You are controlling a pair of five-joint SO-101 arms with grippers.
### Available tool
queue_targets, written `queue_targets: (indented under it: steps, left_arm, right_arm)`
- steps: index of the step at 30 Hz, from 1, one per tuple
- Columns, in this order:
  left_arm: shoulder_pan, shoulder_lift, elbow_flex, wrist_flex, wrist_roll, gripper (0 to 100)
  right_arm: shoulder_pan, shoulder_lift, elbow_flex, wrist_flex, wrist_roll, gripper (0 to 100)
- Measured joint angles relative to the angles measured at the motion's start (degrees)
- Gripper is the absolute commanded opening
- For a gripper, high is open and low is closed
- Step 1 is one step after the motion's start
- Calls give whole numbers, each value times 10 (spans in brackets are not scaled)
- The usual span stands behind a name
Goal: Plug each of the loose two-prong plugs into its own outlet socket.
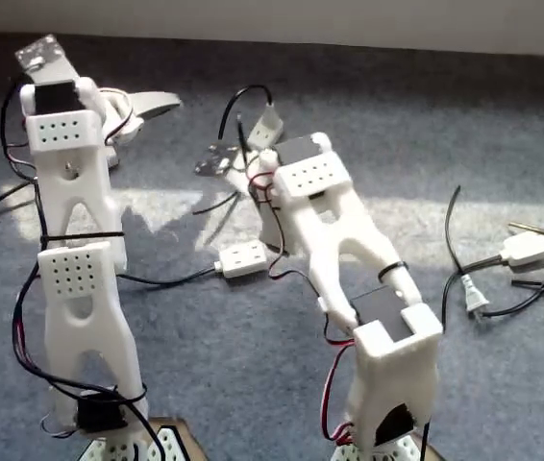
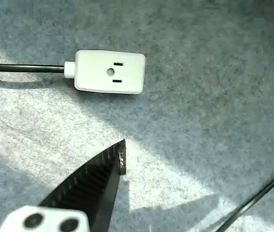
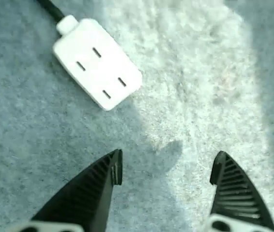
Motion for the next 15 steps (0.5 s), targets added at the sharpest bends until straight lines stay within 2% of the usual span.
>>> queue_targets:
  steps: [4, 7, 11, 15]
  left_arm:
    - [25, -84, 93, 0, -24, 591]
    - [33, -148, 205, 0, -25, 591]
    - [33, -208, 351, -1, -28, 591]
    - [33, -231, 461, -4, -28, 591]
  right_arm:
    - [-1, 0, 39, 10, -40, 147]
    - [-4, -1, 48, -21, -102, 86]
    - [-8, 0, 63, -64, -206, 81]
    - [-23, 19, 63, -70, -229, 81]
